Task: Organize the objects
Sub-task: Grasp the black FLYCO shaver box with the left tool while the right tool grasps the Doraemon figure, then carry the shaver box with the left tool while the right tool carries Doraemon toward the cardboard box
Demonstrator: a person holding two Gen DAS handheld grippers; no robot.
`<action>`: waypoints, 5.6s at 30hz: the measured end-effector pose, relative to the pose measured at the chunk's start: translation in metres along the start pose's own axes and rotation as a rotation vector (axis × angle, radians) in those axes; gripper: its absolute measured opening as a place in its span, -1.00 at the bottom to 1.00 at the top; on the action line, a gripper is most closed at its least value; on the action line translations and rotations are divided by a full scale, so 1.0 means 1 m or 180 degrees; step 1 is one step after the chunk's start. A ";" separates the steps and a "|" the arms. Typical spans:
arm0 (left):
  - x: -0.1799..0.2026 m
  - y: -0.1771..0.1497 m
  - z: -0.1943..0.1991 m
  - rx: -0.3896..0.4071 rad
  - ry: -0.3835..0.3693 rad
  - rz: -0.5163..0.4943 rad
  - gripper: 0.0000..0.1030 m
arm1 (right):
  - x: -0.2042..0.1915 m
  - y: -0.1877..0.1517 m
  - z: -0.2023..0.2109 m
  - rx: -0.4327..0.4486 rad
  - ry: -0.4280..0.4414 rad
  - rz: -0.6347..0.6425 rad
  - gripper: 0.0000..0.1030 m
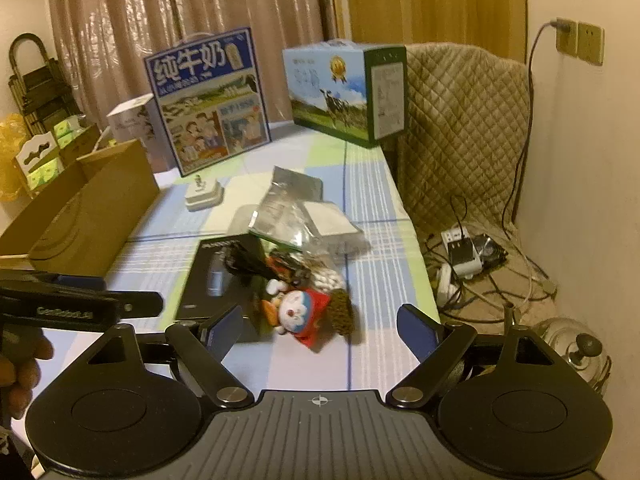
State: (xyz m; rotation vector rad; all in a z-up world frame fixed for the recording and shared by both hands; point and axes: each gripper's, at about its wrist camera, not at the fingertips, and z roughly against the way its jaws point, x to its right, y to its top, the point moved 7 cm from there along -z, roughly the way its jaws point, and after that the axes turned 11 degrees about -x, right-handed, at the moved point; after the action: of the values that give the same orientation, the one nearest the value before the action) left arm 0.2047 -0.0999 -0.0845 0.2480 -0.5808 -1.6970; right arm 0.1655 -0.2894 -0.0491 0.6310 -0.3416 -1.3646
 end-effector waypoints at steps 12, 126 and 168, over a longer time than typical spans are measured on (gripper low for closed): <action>0.027 0.026 -0.068 -0.0309 -0.0116 -0.0252 0.76 | 0.019 -0.003 -0.044 -0.0197 0.0047 0.0002 0.60; -0.065 0.014 0.001 -0.0558 0.0020 -0.0589 0.47 | -0.055 0.004 -0.057 -0.0315 0.0290 0.0351 -0.18; -0.322 0.069 0.121 -0.0166 0.0474 -0.0074 0.48 | -0.376 0.108 -0.103 -0.0363 0.1058 0.1047 -0.18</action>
State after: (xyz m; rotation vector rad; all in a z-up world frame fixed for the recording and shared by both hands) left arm 0.2763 0.2314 0.0038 0.3418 -0.4243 -1.6972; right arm 0.2385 0.1070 -0.0164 0.6617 -0.0918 -0.9388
